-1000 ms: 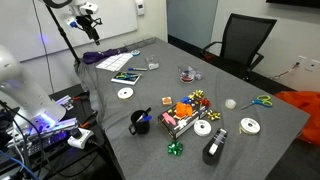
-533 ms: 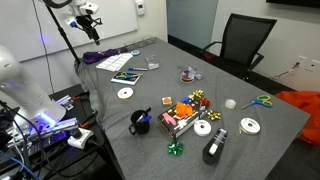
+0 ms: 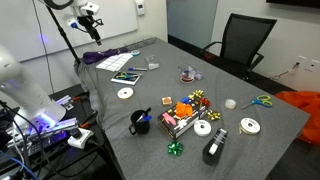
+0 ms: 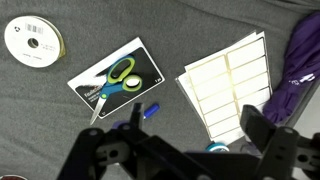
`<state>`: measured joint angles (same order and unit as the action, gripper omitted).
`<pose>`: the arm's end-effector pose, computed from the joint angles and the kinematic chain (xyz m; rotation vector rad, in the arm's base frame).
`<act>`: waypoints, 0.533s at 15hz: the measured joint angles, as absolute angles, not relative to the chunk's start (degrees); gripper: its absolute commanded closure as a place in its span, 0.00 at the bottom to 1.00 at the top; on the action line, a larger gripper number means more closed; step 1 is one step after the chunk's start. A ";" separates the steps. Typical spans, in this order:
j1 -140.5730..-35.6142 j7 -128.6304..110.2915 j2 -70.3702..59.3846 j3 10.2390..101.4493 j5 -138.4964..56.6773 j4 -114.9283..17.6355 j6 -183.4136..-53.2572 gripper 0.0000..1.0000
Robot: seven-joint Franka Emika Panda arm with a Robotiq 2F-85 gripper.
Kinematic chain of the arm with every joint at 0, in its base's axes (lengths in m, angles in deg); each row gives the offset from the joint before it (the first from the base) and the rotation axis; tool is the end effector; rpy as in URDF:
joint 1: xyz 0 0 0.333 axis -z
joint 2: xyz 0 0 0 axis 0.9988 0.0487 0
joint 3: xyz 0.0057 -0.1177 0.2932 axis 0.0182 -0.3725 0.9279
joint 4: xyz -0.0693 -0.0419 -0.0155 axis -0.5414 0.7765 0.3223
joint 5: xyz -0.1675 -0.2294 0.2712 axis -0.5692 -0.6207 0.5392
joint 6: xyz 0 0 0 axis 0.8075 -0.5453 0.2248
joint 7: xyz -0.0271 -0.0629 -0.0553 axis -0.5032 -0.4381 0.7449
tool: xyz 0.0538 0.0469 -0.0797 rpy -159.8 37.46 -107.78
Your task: Put the scissors on the table
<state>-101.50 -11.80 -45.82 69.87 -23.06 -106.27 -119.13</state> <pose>0.3732 0.1710 0.4011 -2.9673 -0.1758 -0.1796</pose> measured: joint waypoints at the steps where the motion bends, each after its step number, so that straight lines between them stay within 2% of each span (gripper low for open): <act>1: -101.21 -14.05 -44.90 70.05 -23.16 -106.27 -120.88 0.00; 8: -93.47 -38.56 -33.89 73.32 -35.16 -105.28 -133.38 0.00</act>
